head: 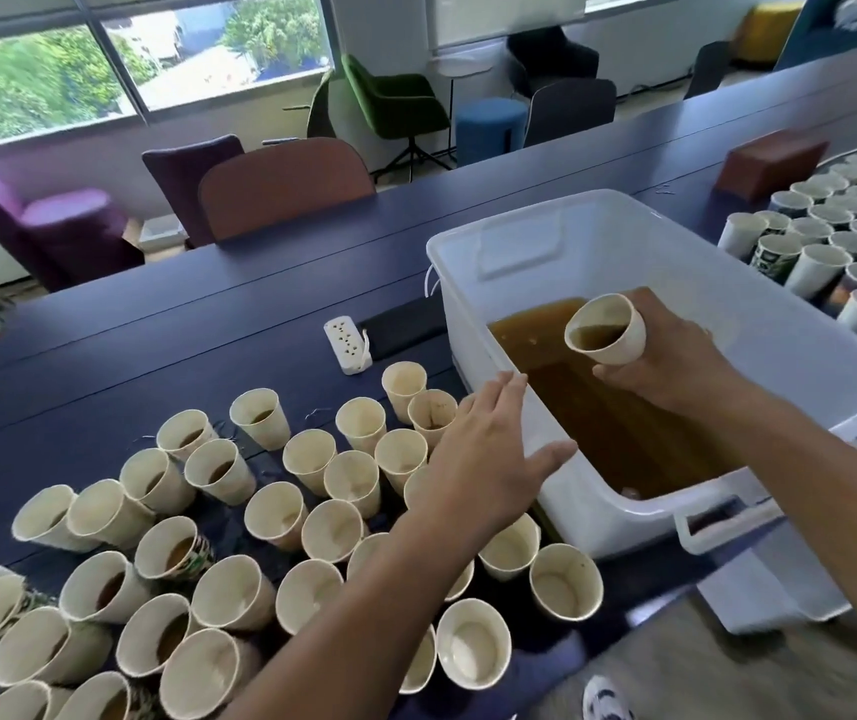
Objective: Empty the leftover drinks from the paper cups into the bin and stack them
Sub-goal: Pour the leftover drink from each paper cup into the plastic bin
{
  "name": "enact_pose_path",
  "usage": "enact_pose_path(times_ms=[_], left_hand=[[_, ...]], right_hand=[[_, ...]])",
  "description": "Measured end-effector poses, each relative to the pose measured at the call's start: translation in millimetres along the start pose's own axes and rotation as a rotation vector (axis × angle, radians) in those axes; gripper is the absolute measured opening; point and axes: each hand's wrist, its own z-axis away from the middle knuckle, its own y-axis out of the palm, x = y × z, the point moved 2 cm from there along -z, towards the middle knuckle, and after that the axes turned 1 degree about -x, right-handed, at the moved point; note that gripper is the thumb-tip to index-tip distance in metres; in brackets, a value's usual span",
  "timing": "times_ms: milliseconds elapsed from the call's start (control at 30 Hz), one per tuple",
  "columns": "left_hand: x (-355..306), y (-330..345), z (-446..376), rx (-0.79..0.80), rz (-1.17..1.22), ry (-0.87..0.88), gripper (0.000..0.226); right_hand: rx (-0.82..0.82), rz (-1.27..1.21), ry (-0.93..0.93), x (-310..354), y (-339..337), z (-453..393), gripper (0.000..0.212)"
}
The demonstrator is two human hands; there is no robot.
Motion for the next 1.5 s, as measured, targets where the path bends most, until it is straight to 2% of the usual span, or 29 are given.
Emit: enact_pose_path(times_ms=[567,1500], left_hand=[[-3.6,-5.8,-1.7,0.009,-0.246,0.001,0.085],[-2.0,-3.2,-1.9,0.017,-0.227,-0.025,0.084]], right_hand=[[0.005,0.191,0.086,-9.1,10.8,-9.2,0.060],[-0.062,0.277,0.002,-10.5,18.1,-8.0,0.054]])
